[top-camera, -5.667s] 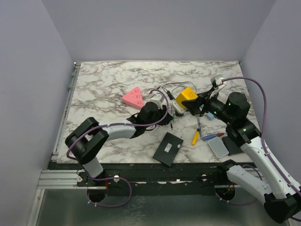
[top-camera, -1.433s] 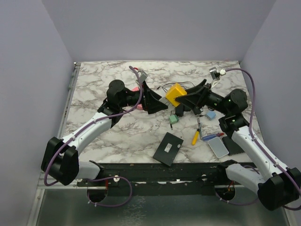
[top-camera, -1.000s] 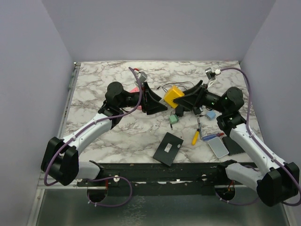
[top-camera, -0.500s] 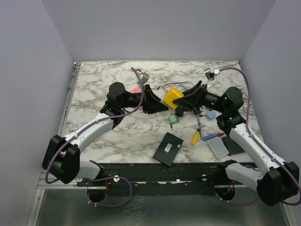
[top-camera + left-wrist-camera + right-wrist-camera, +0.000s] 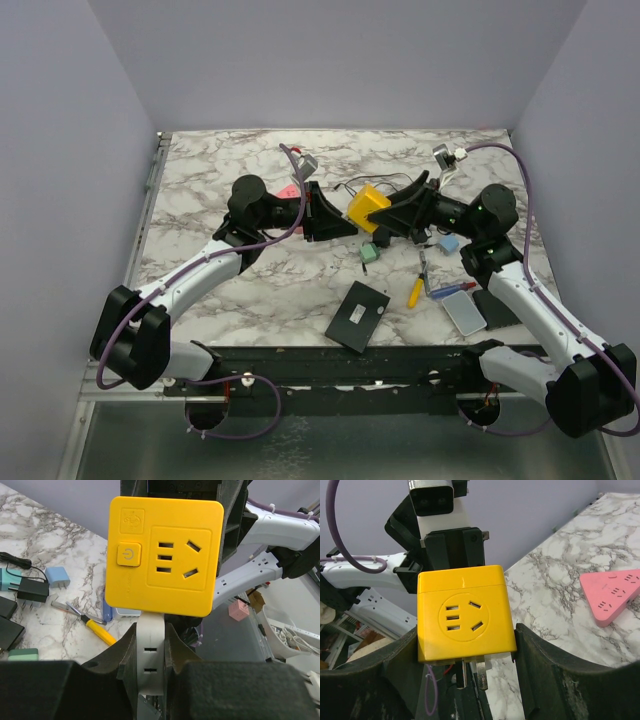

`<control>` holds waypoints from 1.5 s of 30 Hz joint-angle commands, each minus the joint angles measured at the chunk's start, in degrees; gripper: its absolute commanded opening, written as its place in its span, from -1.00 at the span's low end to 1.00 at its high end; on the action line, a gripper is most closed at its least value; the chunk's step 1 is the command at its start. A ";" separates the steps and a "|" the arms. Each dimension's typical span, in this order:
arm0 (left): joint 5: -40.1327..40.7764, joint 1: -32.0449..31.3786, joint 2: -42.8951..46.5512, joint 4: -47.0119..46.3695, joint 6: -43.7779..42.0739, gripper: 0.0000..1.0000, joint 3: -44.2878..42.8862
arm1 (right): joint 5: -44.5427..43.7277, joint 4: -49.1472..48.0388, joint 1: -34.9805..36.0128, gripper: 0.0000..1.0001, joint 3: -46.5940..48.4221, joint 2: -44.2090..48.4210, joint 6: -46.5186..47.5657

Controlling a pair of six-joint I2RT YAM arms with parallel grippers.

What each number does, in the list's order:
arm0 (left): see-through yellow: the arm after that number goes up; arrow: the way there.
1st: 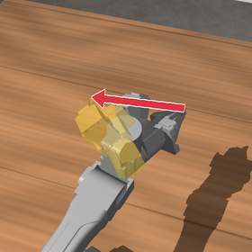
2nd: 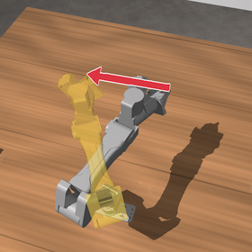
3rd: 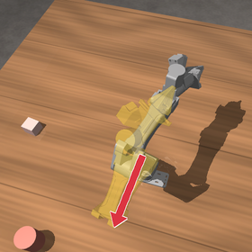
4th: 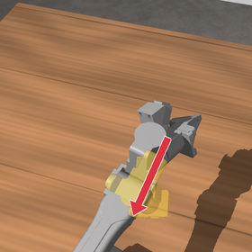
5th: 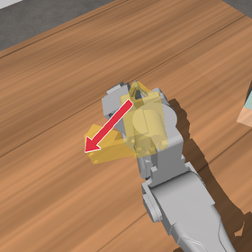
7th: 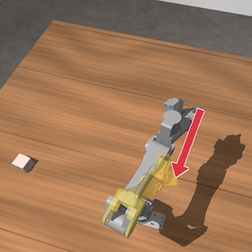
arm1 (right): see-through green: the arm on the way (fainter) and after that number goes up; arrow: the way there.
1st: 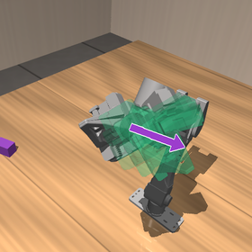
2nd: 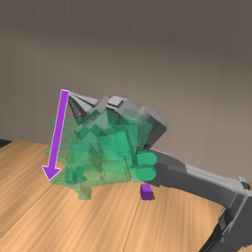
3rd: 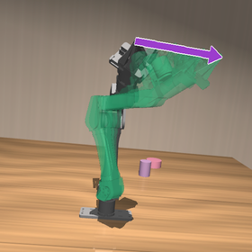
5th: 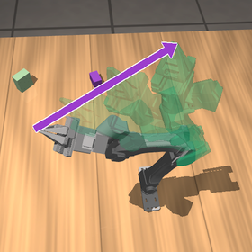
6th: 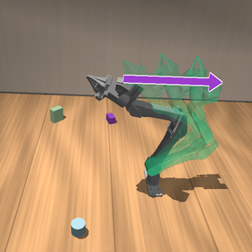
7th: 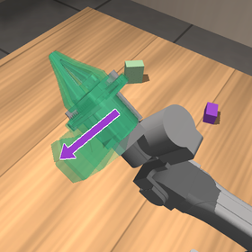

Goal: Pull the plug off the socket
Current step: Remove the plug from the socket.

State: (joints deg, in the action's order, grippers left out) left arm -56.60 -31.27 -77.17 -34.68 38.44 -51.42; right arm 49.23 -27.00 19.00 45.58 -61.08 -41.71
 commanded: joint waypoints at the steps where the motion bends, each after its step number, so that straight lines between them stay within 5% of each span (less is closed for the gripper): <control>1: -2.03 -0.72 1.32 -2.85 -0.42 -1.00 0.78 | -0.26 -0.02 -0.29 -0.99 1.25 -0.50 1.53; 23: -2.27 -1.25 3.12 -6.01 0.76 -1.00 1.80 | -10.18 8.47 -0.35 -0.99 0.26 -2.24 8.40; 32: -2.13 -0.17 -1.31 -6.19 0.10 -1.00 2.25 | 1.58 0.55 -0.28 -0.99 0.49 -1.10 6.15; 45: 0.27 1.56 -3.45 -6.12 -0.27 -1.00 2.88 | 6.22 -1.72 0.20 -0.99 0.55 3.41 4.78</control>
State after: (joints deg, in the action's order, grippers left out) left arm -57.08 -30.50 -78.85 -40.40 38.85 -48.93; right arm 52.18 -24.25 19.03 45.56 -60.29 -35.09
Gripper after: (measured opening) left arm 0.199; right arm 0.667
